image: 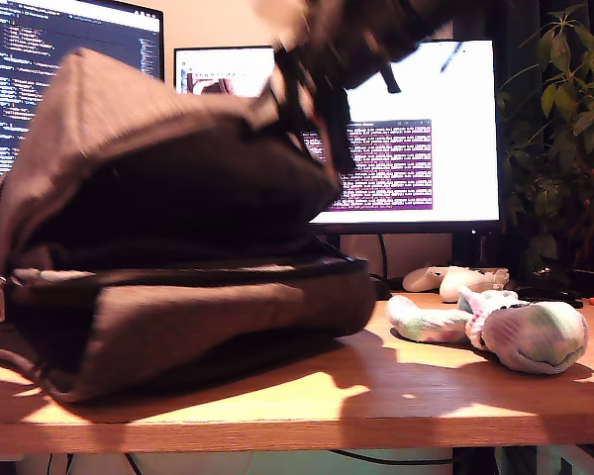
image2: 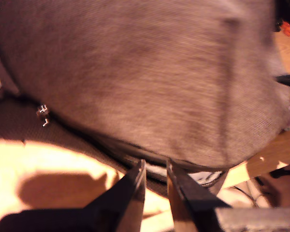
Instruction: Pack the pair of socks inside the grey Google backpack
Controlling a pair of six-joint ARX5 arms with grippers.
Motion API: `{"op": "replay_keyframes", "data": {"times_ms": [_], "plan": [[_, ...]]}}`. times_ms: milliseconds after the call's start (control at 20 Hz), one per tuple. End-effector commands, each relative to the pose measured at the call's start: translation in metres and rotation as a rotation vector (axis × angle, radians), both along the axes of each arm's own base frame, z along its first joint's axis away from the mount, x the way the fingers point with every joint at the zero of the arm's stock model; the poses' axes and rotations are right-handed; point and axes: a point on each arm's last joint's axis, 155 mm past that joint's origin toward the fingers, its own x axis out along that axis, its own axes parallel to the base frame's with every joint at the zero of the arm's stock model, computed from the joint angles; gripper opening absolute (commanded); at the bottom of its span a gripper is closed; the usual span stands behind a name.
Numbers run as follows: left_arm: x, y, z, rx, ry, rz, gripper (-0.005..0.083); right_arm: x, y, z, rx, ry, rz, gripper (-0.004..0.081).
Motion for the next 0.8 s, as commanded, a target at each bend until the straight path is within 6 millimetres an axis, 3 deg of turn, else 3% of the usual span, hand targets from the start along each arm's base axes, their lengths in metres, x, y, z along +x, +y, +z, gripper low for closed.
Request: {"op": "replay_keyframes", "data": {"times_ms": [0, 150, 500, 750], "plan": [[0.001, -0.006, 0.007, 0.024, -0.046, -0.017, 0.011, -0.002, 0.01, 0.021, 0.029, -0.021, 0.015, -0.0011], [0.0, -0.02, 0.019, 0.081, -0.137, -0.062, 0.0127, -0.002, 0.013, 0.033, 0.016, -0.01, 0.018, -0.0011], [0.002, -0.046, 0.057, 0.225, -0.391, -0.134, 0.0313, -0.001, 0.016, 0.059, 0.035, -0.003, 0.016, -0.0011], [0.01, -0.063, 0.059, 0.373, -0.49, -0.166, 0.0384, -0.001, 0.017, 0.064, 0.043, 0.0, 0.016, -0.0011]]}}
